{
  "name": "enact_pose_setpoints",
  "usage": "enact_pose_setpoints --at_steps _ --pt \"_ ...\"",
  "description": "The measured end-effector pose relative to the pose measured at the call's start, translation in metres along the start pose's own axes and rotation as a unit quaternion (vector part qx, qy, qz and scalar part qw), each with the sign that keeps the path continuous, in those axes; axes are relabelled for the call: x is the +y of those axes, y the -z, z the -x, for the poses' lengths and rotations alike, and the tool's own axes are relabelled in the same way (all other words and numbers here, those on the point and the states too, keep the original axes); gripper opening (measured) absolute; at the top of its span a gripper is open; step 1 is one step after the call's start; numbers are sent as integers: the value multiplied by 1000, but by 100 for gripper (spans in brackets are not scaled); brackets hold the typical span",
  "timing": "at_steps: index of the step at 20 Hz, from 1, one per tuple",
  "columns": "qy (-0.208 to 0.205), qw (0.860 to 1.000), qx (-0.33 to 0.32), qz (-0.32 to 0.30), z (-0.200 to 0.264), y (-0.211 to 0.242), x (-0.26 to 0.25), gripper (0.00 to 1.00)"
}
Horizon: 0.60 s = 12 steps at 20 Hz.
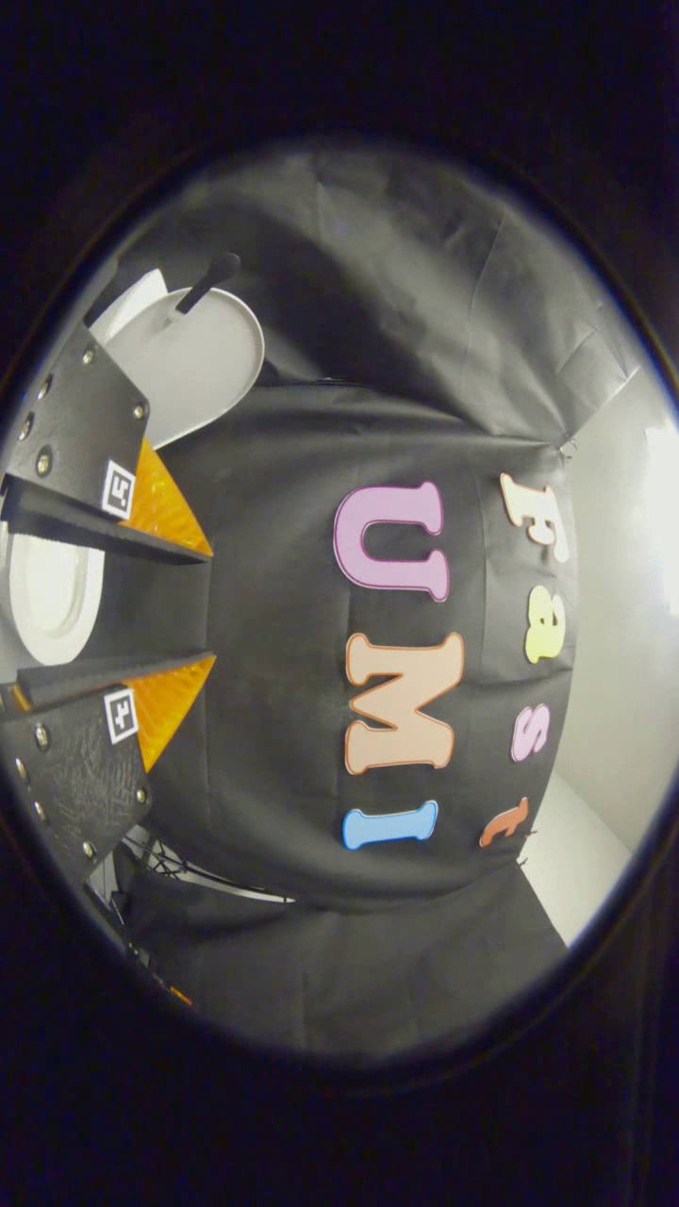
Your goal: Open the toilet lid.
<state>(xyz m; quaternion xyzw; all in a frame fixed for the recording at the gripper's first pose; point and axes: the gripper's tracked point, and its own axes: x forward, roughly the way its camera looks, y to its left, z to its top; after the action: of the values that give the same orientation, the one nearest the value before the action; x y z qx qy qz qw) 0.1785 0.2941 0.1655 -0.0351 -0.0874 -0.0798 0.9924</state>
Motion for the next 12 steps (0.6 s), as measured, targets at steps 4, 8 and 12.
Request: enact_pose_setpoints --at_steps 4,8,12 --pt "3 1000 0 -24 12 17 -41 50" --pt "20 999 19 -26 25 42 -88 50" --pt "-66 996 43 -49 37 66 -92 50"
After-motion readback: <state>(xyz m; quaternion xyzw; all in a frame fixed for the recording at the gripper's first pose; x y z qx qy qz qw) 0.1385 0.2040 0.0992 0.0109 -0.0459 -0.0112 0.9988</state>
